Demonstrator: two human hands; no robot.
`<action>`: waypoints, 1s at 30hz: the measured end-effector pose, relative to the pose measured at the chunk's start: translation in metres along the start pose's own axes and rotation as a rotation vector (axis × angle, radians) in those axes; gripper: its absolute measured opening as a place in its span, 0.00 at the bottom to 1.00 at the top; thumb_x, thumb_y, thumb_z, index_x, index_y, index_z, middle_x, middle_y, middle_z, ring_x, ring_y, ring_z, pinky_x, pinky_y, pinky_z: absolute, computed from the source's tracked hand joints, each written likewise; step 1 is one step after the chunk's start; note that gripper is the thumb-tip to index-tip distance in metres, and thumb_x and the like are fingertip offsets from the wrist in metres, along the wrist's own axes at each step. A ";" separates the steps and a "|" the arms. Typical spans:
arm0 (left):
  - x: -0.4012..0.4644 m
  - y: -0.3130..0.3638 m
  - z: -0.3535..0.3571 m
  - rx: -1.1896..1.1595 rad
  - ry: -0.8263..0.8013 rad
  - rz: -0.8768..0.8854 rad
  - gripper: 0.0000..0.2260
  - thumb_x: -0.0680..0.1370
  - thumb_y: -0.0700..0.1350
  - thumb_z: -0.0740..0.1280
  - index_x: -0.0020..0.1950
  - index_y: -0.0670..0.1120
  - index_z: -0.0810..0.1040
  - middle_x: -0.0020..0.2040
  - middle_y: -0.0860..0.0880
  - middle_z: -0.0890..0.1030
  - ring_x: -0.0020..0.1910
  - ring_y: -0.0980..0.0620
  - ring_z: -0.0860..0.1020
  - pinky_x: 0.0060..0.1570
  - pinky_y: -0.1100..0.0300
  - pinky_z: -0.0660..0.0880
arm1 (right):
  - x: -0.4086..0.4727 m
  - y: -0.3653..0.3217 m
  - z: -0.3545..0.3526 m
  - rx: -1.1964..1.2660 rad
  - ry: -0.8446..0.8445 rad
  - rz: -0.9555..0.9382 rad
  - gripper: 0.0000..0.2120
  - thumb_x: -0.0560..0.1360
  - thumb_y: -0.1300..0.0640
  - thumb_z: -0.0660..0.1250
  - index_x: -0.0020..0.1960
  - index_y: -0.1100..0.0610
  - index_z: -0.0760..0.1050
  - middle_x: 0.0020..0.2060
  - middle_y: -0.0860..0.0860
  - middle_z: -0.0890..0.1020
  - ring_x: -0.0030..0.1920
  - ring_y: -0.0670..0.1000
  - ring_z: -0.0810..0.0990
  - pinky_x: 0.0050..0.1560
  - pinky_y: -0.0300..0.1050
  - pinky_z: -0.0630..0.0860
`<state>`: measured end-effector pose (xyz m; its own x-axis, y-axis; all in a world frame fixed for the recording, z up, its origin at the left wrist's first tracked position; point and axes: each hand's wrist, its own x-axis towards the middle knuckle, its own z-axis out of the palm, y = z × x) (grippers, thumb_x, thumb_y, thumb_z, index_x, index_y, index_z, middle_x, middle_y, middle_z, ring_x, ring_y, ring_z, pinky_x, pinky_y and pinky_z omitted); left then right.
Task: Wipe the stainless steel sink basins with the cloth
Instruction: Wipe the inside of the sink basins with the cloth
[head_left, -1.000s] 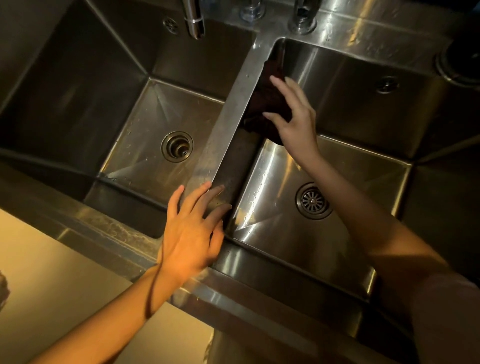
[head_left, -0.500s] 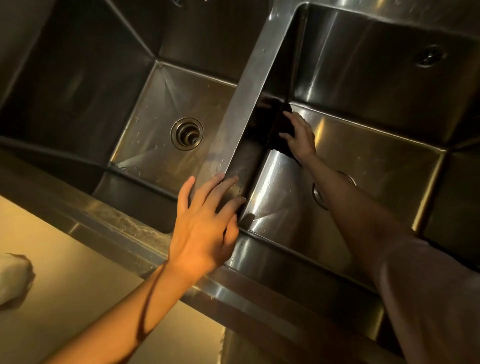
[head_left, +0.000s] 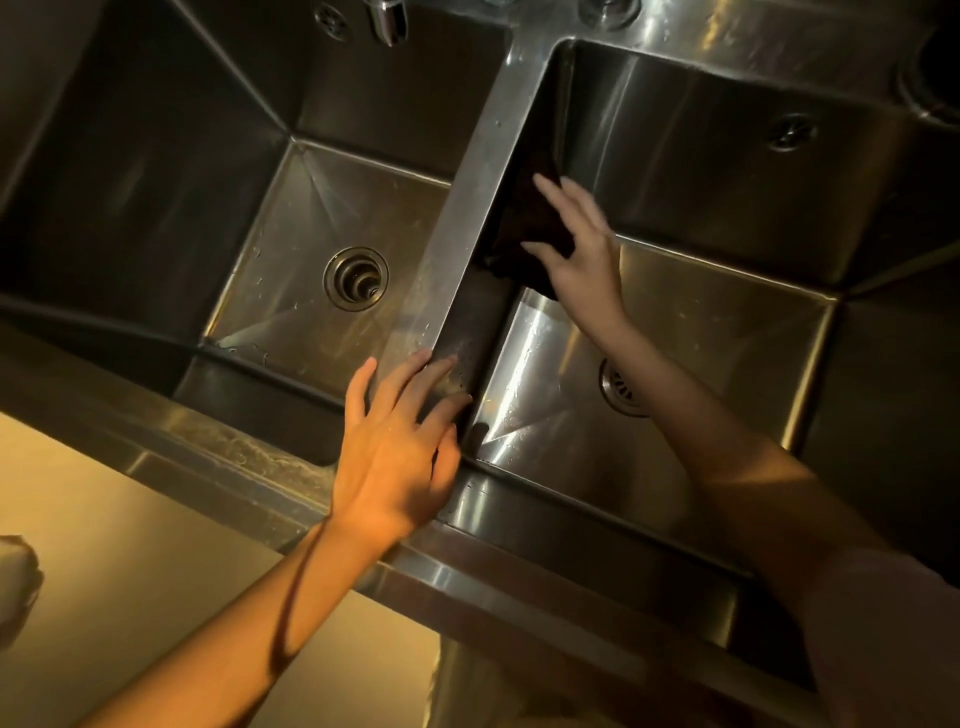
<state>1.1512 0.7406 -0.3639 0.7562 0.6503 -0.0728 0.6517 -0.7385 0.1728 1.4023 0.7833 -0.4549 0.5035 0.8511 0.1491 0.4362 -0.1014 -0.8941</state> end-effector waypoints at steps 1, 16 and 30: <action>0.000 0.000 0.000 -0.003 0.000 -0.004 0.16 0.74 0.47 0.58 0.56 0.47 0.82 0.67 0.46 0.75 0.71 0.46 0.65 0.71 0.38 0.56 | 0.000 -0.012 -0.006 0.030 0.015 -0.035 0.28 0.72 0.61 0.70 0.71 0.53 0.69 0.68 0.54 0.70 0.70 0.53 0.67 0.71 0.48 0.67; 0.000 -0.002 0.001 -0.044 0.036 0.013 0.15 0.76 0.47 0.59 0.55 0.46 0.82 0.66 0.45 0.76 0.71 0.45 0.67 0.69 0.35 0.58 | 0.002 0.092 0.039 -0.210 -0.221 0.245 0.31 0.72 0.60 0.71 0.72 0.49 0.67 0.71 0.54 0.70 0.72 0.55 0.66 0.72 0.51 0.64; 0.000 -0.002 0.000 -0.072 0.031 0.015 0.15 0.75 0.46 0.58 0.55 0.45 0.82 0.66 0.45 0.76 0.71 0.46 0.66 0.70 0.37 0.56 | -0.025 0.038 0.033 -0.089 -0.079 0.166 0.29 0.72 0.61 0.71 0.71 0.50 0.69 0.68 0.53 0.72 0.69 0.51 0.68 0.71 0.50 0.66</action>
<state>1.1499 0.7421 -0.3639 0.7633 0.6448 -0.0397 0.6333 -0.7345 0.2438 1.3821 0.7754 -0.5059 0.5158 0.8561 -0.0338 0.4178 -0.2858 -0.8624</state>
